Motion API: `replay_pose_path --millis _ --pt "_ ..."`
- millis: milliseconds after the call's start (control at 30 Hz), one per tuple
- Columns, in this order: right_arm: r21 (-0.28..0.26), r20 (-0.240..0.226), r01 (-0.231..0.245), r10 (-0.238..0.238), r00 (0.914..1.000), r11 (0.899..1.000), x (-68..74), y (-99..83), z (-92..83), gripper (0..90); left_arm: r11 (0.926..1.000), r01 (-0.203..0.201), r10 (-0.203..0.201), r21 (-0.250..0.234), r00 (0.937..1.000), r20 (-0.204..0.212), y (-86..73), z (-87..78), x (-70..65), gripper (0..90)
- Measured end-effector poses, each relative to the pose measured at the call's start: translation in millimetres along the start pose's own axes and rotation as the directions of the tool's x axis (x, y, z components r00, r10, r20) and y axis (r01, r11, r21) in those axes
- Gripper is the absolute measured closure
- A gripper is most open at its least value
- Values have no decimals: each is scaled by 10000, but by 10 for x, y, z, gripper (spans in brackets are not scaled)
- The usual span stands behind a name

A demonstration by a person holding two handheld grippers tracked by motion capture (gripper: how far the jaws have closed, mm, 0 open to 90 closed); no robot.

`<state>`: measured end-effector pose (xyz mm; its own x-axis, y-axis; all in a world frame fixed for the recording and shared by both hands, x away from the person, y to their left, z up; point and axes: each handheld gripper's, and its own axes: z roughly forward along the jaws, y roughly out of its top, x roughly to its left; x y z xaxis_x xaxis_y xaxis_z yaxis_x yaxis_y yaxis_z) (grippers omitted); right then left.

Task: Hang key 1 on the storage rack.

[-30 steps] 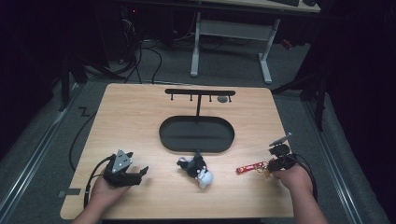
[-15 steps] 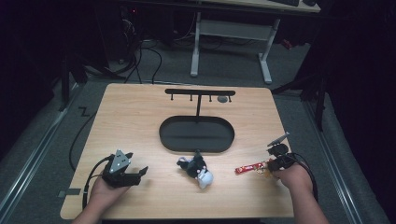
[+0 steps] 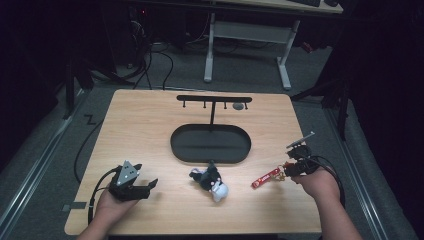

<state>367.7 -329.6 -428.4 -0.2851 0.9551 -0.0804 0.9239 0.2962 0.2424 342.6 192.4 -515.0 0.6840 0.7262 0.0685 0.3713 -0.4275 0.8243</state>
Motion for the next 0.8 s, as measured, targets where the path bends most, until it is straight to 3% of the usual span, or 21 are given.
replay_pose_path --millis 433,800 --pt "-519 -392 4 -24 9992 9987 88 150 -449 671 9999 -49 50 -92 9999 98 20 29 2 212" --pt "-736 -620 266 -312 9976 9969 182 245 -617 671 9999 -35 39 -167 9997 221 30 64 8 213"
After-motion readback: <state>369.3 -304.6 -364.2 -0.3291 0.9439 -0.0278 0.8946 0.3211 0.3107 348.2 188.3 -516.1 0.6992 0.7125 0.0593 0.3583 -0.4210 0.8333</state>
